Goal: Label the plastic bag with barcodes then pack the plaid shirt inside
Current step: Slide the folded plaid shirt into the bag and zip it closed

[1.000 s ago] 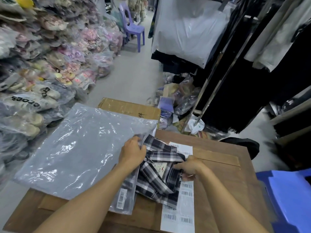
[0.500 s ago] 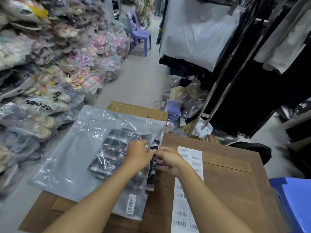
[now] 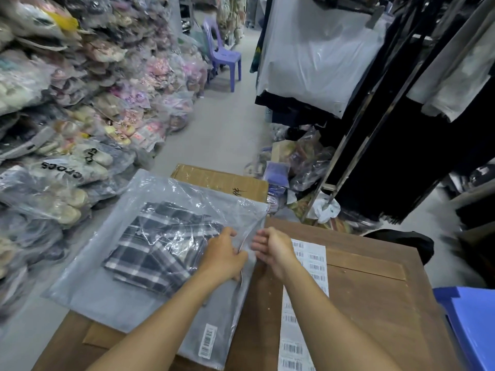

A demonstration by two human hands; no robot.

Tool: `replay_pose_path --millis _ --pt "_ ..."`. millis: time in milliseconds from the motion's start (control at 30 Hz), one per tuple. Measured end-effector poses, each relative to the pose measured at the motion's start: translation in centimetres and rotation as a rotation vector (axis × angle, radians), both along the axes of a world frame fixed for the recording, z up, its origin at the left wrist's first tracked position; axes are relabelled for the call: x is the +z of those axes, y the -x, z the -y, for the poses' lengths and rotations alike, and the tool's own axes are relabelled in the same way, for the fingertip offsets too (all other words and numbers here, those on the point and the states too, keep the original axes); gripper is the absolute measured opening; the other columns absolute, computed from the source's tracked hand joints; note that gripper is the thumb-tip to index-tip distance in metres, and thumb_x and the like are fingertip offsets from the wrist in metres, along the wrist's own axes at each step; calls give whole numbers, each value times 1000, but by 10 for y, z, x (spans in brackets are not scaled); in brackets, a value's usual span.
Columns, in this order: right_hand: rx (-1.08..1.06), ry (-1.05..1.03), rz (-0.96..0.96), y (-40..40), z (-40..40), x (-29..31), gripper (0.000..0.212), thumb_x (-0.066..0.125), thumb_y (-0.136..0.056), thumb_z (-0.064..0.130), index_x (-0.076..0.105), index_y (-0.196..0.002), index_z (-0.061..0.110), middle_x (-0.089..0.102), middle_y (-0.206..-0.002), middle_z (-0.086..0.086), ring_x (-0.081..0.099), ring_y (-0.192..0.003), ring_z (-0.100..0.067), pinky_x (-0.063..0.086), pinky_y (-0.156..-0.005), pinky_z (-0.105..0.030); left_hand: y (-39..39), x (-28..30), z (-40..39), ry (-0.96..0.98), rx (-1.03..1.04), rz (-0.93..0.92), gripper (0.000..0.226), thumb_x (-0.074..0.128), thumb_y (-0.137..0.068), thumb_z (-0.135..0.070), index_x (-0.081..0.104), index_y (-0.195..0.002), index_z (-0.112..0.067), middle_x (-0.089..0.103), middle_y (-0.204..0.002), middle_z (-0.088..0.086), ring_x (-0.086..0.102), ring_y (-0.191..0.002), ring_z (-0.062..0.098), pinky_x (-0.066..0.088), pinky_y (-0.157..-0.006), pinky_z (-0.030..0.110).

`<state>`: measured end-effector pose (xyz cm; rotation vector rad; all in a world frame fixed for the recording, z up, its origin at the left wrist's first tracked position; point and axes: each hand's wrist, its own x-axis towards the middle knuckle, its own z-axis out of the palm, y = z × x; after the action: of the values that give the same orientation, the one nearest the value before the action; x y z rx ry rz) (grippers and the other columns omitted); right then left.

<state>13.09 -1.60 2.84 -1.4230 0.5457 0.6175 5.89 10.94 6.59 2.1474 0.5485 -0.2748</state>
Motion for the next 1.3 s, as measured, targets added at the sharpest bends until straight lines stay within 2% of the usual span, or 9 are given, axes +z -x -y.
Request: replay_pose_path --millis 133,300,367,433,533,667,867,1033,1300 --pt "-83 211 167 -26 19 -4 25 60 -94 43 61 -84 19 64 -81 -2 58 -75 -19 49 -75 -36 6 13 16 26 -110 -82 60 57 -83 -19 29 -136 -27 70 -104 16 74 -57 28 63 -63 38" --pt "-93 186 216 -38 30 -14 25 64 -96 29 65 -77 13 72 -91 -12 63 -84 -23 50 -80 -35 9 23 34 142 -256 -204 92 63 -87 -17 1 -150 -43 56 -133 25 73 -52 20 63 -53 32" --pt "-121 191 234 -40 34 -16 22 68 -94 28 69 -80 11 74 -92 -10 65 -82 -22 53 -82 -37 1 22 34 148 -246 -235 88 68 -87 -37 7 -151 -41 58 -132 20 74 -56 20 61 -53 30" --pt "-140 166 210 -42 37 -18 22 71 -91 28 70 -76 13 73 -84 -8 64 -74 -22 56 -78 -39 -13 22 32 20 -250 -175 67 61 -89 -47 32 -145 -25 64 -123 15 73 -62 22 61 -59 32" --pt "-161 78 162 -40 39 -15 32 68 -94 19 61 -63 14 53 -56 -2 46 -47 -13 44 -50 -27 -50 16 29 -260 -272 38 36 48 -96 -34 58 -126 -14 63 -123 12 65 -103 30 54 -89 39" --pt "-201 0 166 -35 40 -13 23 70 -93 16 68 -72 7 52 -52 -2 42 -43 -7 40 -45 -19 -97 5 36 -365 -484 131 38 43 -100 -22 54 -135 -16 51 -139 5 40 -132 28 36 -107 44" --pt "-243 48 157 -37 43 -20 22 72 -91 21 74 -95 -1 58 -61 -1 47 -52 -10 43 -50 -22 -132 -18 38 -247 -510 49 17 58 -95 -34 71 -102 -27 71 -115 1 57 -117 27 41 -102 43" --pt "-225 116 198 -40 40 -14 16 73 -90 25 74 -87 9 58 -62 2 48 -58 -11 42 -57 -23 -138 -19 36 -156 -433 99 22 59 -93 -28 58 -72 -33 70 -91 -6 63 -105 25 43 -102 47" --pt "-95 228 272 -34 34 -4 18 72 -90 24 75 -76 12 64 -69 2 54 -65 -10 43 -64 -22 -142 -21 35 -240 -290 169 20 47 -98 -24 66 -93 -24 72 -112 -3 49 -118 25 32 -101 40"
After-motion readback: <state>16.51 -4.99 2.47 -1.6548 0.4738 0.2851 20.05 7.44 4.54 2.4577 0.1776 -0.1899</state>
